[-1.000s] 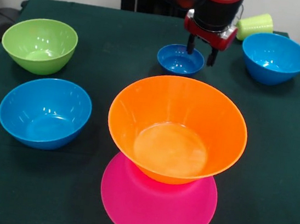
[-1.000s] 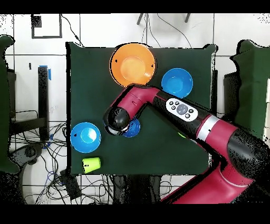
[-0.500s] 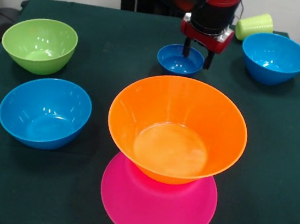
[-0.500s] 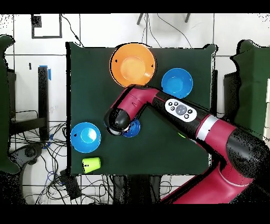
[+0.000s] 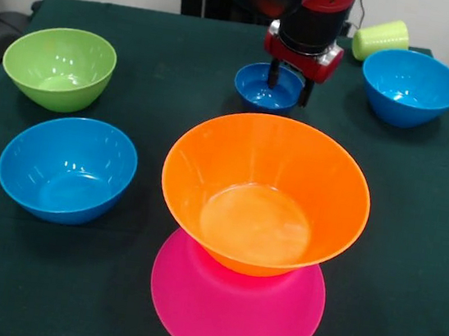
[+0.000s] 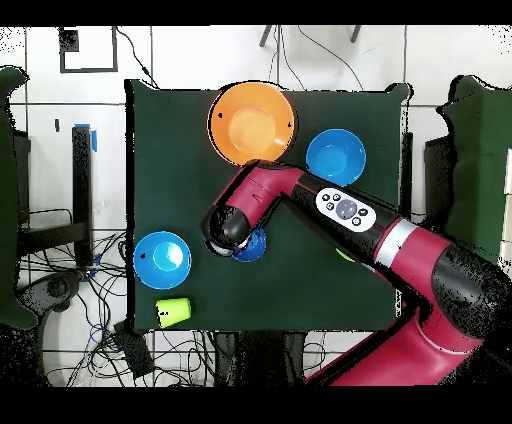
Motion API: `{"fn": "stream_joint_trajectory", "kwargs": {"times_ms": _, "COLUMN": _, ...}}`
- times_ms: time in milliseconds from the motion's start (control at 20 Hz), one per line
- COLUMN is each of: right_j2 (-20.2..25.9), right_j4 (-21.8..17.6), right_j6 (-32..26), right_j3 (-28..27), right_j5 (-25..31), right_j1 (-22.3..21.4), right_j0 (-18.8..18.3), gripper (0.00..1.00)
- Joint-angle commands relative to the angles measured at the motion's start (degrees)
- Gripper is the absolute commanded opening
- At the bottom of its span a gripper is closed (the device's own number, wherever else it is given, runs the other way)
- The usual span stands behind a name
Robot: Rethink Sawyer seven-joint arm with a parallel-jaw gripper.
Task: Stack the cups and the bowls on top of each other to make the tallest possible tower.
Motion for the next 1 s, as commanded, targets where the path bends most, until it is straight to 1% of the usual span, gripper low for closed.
{"fn": "stream_joint_trajectory", "kwargs": {"times_ms": 50, "right_j2": -7.99, "right_j4": -4.32, "right_j6": -4.57, "right_j3": 4.12, "right_j5": -0.96, "right_j1": 4.69, "right_j0": 0.49, "gripper": 1.0}}
{"fn": "stream_joint_trajectory", "kwargs": {"times_ms": 200, "right_j2": -8.44, "right_j4": -5.03, "right_j6": -6.51, "right_j3": 5.58, "right_j5": -1.89, "right_j1": 5.79, "right_j0": -0.03, "gripper": 1.0}}
{"fn": "stream_joint_trajectory", "kwargs": {"times_ms": 400, "right_j2": -8.87, "right_j4": -6.62, "right_j6": -6.99, "right_j3": 6.3, "right_j5": -2.79, "right_j1": 6.74, "right_j0": -0.48, "gripper": 1.0}}
{"fn": "stream_joint_trajectory", "kwargs": {"times_ms": 1000, "right_j2": -7.88, "right_j4": -7.84, "right_j6": -8.55, "right_j3": 6.89, "right_j5": -1.71, "right_j1": 8.82, "right_j0": -1.35, "gripper": 1.0}}
